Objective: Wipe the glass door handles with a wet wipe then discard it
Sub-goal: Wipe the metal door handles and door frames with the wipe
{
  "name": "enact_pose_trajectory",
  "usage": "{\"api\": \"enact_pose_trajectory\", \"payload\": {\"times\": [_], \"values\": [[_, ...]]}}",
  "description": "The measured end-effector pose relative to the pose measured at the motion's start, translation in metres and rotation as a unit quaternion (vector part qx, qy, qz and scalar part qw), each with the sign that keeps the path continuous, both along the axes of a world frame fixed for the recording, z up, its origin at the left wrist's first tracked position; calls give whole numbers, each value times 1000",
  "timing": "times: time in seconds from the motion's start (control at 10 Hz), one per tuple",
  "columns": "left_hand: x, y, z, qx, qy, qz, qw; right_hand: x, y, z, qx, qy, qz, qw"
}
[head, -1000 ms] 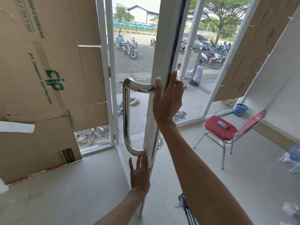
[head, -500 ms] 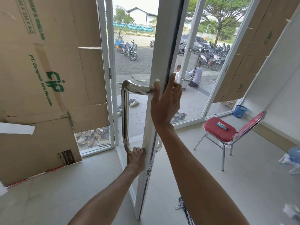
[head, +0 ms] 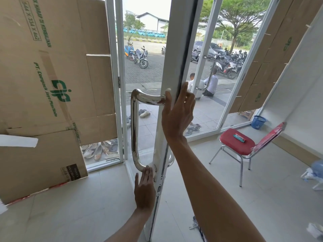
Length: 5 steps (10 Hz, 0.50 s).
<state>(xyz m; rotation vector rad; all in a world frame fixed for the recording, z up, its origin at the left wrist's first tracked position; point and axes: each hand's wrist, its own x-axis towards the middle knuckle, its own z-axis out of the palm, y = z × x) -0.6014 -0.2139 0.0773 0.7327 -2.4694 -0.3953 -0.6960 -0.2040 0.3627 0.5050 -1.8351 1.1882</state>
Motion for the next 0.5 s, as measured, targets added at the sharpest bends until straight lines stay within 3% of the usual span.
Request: {"api": "enact_pose_trajectory", "payload": {"times": [0.1, 0.2, 0.3, 0.4, 0.5], "values": [[-8, 20, -5, 106, 101, 67, 987, 0, 0, 1, -1, 3, 2, 1000], [-21, 40, 14, 270, 161, 131, 940, 0, 0, 0, 0, 1, -1, 1000], [-24, 52, 50, 470, 214, 199, 833, 2, 0, 1, 1, -1, 0, 1000], [-33, 49, 56, 609, 258, 252, 706, 4, 0, 1, 7, -1, 1, 1000], [-50, 22, 42, 739, 385, 298, 465, 4, 0, 2, 6, -2, 0, 1000]]}}
